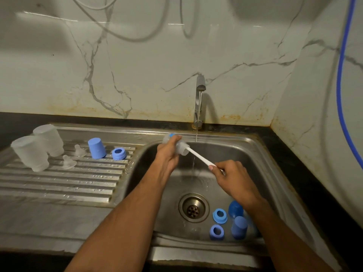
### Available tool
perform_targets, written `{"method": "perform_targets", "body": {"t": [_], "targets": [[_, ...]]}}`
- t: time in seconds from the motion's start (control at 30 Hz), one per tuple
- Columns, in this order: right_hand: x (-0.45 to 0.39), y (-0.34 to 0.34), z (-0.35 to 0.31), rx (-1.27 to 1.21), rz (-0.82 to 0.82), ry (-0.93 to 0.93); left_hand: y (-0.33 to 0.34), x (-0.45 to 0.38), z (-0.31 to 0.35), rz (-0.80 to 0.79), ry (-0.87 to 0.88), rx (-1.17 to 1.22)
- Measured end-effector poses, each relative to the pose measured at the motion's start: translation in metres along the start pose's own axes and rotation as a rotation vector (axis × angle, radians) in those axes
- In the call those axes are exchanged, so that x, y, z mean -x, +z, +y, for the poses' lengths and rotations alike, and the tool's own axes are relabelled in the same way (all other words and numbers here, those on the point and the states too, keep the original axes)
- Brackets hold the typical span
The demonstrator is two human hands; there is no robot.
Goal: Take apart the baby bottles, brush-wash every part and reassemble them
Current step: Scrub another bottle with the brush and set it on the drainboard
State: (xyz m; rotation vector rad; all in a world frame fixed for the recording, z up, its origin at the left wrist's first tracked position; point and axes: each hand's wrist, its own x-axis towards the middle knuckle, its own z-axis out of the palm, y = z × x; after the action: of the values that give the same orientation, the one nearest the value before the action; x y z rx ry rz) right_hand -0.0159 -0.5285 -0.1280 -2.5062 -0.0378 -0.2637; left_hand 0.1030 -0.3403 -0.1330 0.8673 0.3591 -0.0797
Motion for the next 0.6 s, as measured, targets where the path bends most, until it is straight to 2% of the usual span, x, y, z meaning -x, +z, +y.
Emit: {"method": "perform_targets", "body": {"t": [0.07,0.2,0.3,0.4,0.5,0.6], "targets": [[0.002,0.001,-0.004,0.047,0.028,0.005,0.005,0.000,0.001,-0.008,0.024,-0.018],[-0.002,0.009,-0.013,-0.005,-0.103,0.059,0.000,-0.007,0.009,0.011,0.085,-0.028],[-0.003,0.006,-0.010,-0.106,-0.161,0.015,-0.002,-0.002,0.006,0.009,0.084,-0.024],[-0.003,0.002,-0.006,-0.128,-0.087,-0.028,-0.001,0.002,0.008,-0.027,0.060,-0.001],[0.001,0.006,-0.009,0.002,0.013,-0.018,0.000,0.002,0.006,-0.021,0.054,0.017],[0.002,0.010,-0.011,0.029,0.014,0.044,0.004,0.001,0.002,-0.013,0.054,-0.017]]}}
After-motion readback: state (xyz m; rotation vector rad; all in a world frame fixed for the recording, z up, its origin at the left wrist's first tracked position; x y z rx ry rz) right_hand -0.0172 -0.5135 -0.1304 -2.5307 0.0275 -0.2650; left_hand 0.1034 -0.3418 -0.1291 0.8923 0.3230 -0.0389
